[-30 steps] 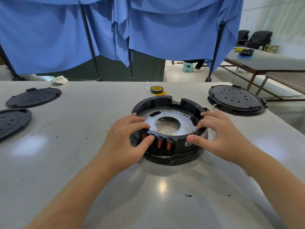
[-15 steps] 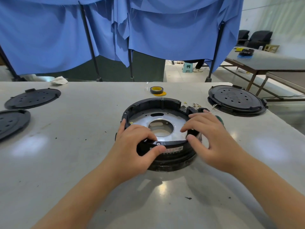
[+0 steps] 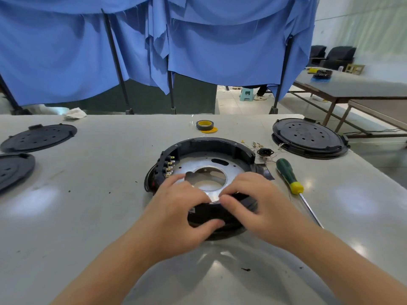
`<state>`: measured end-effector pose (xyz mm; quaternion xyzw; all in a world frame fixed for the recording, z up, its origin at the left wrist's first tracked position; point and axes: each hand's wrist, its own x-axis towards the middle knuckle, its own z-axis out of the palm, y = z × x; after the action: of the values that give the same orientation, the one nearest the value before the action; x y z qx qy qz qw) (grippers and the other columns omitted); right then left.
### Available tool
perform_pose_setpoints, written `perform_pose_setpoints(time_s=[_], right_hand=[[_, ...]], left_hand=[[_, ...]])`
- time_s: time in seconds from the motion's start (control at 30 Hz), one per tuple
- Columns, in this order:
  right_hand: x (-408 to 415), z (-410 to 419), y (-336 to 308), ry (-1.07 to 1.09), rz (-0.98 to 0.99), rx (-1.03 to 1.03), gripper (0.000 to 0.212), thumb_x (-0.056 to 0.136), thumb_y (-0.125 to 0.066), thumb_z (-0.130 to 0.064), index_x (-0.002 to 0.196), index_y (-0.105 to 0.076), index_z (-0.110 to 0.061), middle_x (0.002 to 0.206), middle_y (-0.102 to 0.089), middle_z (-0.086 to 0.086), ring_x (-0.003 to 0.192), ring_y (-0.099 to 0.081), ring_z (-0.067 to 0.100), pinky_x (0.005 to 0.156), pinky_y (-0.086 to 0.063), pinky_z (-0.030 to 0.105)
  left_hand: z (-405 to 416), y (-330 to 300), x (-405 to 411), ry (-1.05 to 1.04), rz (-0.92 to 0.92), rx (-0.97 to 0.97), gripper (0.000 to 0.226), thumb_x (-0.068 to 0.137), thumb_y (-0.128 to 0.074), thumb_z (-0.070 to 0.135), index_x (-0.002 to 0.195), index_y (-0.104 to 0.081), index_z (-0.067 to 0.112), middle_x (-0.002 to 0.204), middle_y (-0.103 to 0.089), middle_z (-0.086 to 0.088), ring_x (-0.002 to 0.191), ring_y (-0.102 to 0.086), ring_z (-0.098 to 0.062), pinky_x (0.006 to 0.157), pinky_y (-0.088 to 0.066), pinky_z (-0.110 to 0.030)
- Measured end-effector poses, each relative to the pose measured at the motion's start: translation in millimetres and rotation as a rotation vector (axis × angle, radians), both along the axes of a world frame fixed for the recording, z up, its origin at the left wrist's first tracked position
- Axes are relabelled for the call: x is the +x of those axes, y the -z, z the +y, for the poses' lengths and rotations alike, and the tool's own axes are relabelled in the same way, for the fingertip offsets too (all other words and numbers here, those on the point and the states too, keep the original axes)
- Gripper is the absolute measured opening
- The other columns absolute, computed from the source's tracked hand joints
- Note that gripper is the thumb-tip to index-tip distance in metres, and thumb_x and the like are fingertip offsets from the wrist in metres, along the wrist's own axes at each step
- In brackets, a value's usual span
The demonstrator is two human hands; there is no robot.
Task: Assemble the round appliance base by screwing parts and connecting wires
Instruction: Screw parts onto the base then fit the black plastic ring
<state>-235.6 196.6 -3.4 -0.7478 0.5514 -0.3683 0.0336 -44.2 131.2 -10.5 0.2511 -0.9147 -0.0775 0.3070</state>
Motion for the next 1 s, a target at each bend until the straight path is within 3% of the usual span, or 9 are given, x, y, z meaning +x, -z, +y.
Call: perform_pose_setpoints(time_s=[0.13, 0.27, 0.4, 0.53, 0.63, 0.73, 0.83, 0.9, 1.0], right_hand=[[-24, -3, -7, 0.081, 0.000, -0.043, 0.011, 0.088, -0.061, -0.024, 0.082, -0.068, -0.017, 0.078, -0.060, -0.012, 0.084, -0.054, 0.008, 0.080, -0.045, 0.032], [-31, -4, -9, 0.044, -0.052, 0.037, 0.012, 0.083, -0.070, -0.032, 0.077, -0.070, -0.022, 0.076, -0.062, -0.014, 0.085, -0.055, 0.011, 0.077, -0.046, 0.034], [-22, -2, -9, 0.010, -0.149, 0.087, 0.023, 0.075, -0.065, -0.056, 0.071, -0.068, -0.033, 0.076, -0.063, -0.013, 0.082, -0.058, 0.010, 0.073, -0.049, 0.031], [-44, -23, -9, 0.263, -0.350, 0.033, 0.014, 0.080, -0.070, -0.040, 0.073, -0.069, -0.028, 0.073, -0.066, -0.013, 0.074, -0.060, 0.004, 0.071, -0.051, 0.030], [-80, -51, -7, 0.538, -0.242, 0.082, 0.008, 0.082, -0.069, -0.029, 0.085, -0.070, -0.022, 0.086, -0.068, -0.008, 0.078, -0.061, 0.009, 0.075, -0.049, 0.032], [-105, -76, 1, 0.684, -0.084, 0.194, 0.029, 0.084, -0.066, -0.035, 0.107, -0.065, -0.018, 0.106, -0.065, 0.002, 0.093, -0.058, 0.019, 0.075, -0.042, 0.030], [-114, -98, 4, 0.768, 0.051, 0.281, 0.051, 0.083, -0.063, -0.048, 0.122, -0.057, -0.015, 0.120, -0.060, 0.008, 0.110, -0.055, 0.027, 0.085, -0.047, 0.037], [-116, -110, 4, 0.823, 0.090, 0.330, 0.059, 0.081, -0.062, -0.055, 0.122, -0.056, -0.013, 0.119, -0.061, 0.009, 0.110, -0.056, 0.030, 0.081, -0.047, 0.037], [-114, -121, 6, 0.878, 0.124, 0.431, 0.062, 0.078, -0.059, -0.062, 0.108, -0.060, -0.008, 0.099, -0.066, 0.008, 0.093, -0.061, 0.029, 0.067, -0.046, 0.032]], left_hand=[[-9, 1, 9, -0.076, 0.050, 0.044, 0.045, 0.074, -0.056, 0.065, 0.064, -0.065, 0.022, 0.058, -0.060, 0.012, 0.062, -0.057, -0.010, 0.105, -0.029, -0.016], [-4, -4, 4, -0.079, -0.032, -0.066, 0.043, 0.077, -0.056, 0.063, 0.065, -0.063, 0.022, 0.052, -0.054, 0.012, 0.050, -0.043, -0.007, 0.092, -0.042, -0.029], [11, -4, -18, -0.020, -0.104, -0.136, 0.034, 0.086, -0.051, 0.052, 0.080, -0.065, 0.022, 0.064, -0.060, 0.010, 0.058, -0.052, -0.014, 0.070, -0.046, -0.034], [15, -3, -19, -0.054, -0.051, -0.162, 0.034, 0.085, -0.049, 0.052, 0.076, -0.064, 0.023, 0.056, -0.055, 0.009, 0.050, -0.049, -0.018, 0.050, -0.046, -0.031], [14, -2, -19, -0.051, -0.032, -0.182, 0.035, 0.085, -0.049, 0.052, 0.074, -0.064, 0.022, 0.053, -0.054, 0.008, 0.048, -0.048, -0.020, 0.048, -0.046, -0.033], [14, 0, -21, -0.061, -0.018, -0.190, 0.035, 0.085, -0.050, 0.051, 0.073, -0.065, 0.021, 0.055, -0.056, 0.007, 0.048, -0.048, -0.020, 0.047, -0.046, -0.034], [14, 2, -21, -0.065, -0.009, -0.207, 0.035, 0.085, -0.051, 0.050, 0.074, -0.066, 0.021, 0.056, -0.058, 0.007, 0.049, -0.049, -0.021, 0.048, -0.046, -0.033], [13, 3, -22, -0.068, -0.005, -0.215, 0.035, 0.085, -0.051, 0.050, 0.074, -0.066, 0.020, 0.055, -0.057, 0.006, 0.048, -0.049, -0.022, 0.048, -0.045, -0.033], [13, 5, -21, -0.070, -0.002, -0.202, 0.037, 0.086, -0.051, 0.050, 0.074, -0.067, 0.019, 0.056, -0.059, 0.005, 0.050, -0.050, -0.024, 0.050, -0.046, -0.035]])
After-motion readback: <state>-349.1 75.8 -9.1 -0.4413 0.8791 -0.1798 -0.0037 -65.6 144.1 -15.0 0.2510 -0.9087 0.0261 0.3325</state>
